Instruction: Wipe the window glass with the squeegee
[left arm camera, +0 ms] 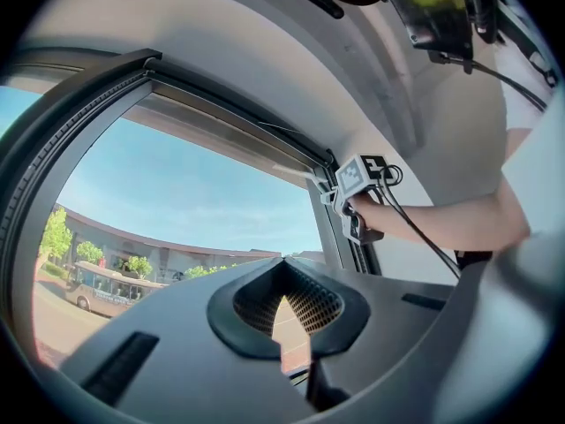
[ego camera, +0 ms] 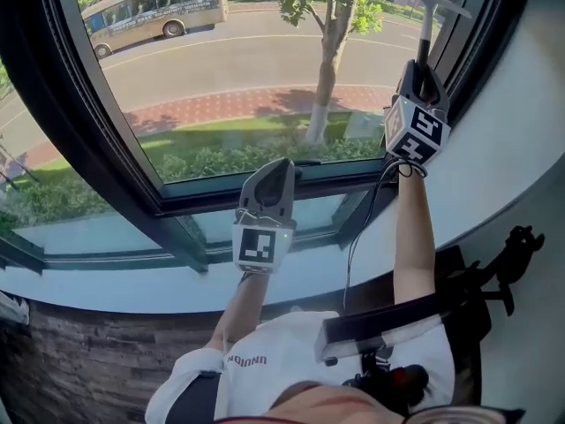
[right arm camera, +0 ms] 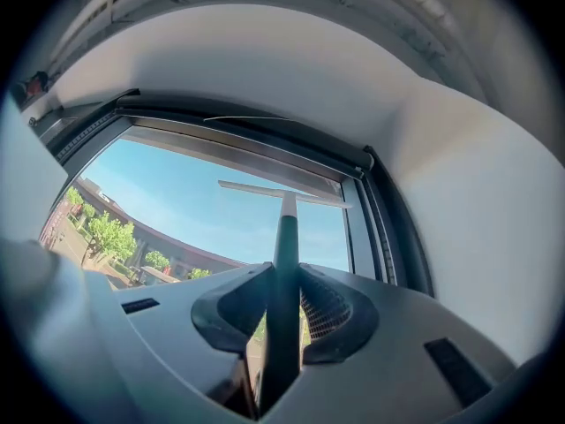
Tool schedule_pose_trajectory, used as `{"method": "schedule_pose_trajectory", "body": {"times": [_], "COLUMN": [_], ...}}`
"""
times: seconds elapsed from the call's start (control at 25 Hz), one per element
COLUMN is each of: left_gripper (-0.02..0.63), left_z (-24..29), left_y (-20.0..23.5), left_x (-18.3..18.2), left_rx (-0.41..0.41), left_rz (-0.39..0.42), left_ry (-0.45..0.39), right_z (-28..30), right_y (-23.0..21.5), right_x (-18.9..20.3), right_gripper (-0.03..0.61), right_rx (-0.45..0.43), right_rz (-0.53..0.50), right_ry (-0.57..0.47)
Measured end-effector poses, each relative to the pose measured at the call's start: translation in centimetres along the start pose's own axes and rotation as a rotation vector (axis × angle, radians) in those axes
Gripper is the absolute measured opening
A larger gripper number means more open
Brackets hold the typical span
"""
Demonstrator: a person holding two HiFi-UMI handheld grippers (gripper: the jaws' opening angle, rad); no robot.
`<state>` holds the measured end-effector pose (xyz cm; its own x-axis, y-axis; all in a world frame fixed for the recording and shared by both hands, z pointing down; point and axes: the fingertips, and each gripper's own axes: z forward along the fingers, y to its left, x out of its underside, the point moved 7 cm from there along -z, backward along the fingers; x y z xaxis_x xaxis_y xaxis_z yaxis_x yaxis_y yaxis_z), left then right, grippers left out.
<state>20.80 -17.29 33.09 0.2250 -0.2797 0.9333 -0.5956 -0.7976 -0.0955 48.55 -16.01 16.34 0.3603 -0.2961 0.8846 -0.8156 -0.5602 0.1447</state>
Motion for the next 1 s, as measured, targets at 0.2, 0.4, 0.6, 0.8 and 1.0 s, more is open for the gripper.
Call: {"method": "schedule_pose_trajectory", "body": {"times": [0.2,0.4,0.6,0.8,1.0], "left_gripper": [-0.005,-0.005,-0.005,-0.005,-0.006], "left_z": [2.4,4.0,4.3,4.6,4.9], "left_y": [-2.4,-3.9,-4.2,-4.4,-4.3], "left_x": [0.5,0.3,0.2,-0.2,-0.6], "left_rx": [-0.056,-0.077,-0.084,-0.075,-0.059], "left_rz": [0.005,0.017,0.038,0.055,0.069], "left_ry": [-0.008,-0.011,0.004,-0.002,-0.006], "right_z": [4.1,5.6,6.0,6.4,6.7], "right_y": [-2.6,-3.4,-3.6,-3.8,-3.8], "right_x": [-2.0,-2.3,-2.0,-1.7,-1.8], "right_gripper": [0.092,0.092,0.092,0.092,0.092], "right_rx": [-0.026,-0.067,-0.080,-0.078,-0.073], "right_rz": [-0.009,0.004,0.048,0.058,0.060], "right_ry": [-0.059,-0.092,-0.103,-0.101,-0.093]}}
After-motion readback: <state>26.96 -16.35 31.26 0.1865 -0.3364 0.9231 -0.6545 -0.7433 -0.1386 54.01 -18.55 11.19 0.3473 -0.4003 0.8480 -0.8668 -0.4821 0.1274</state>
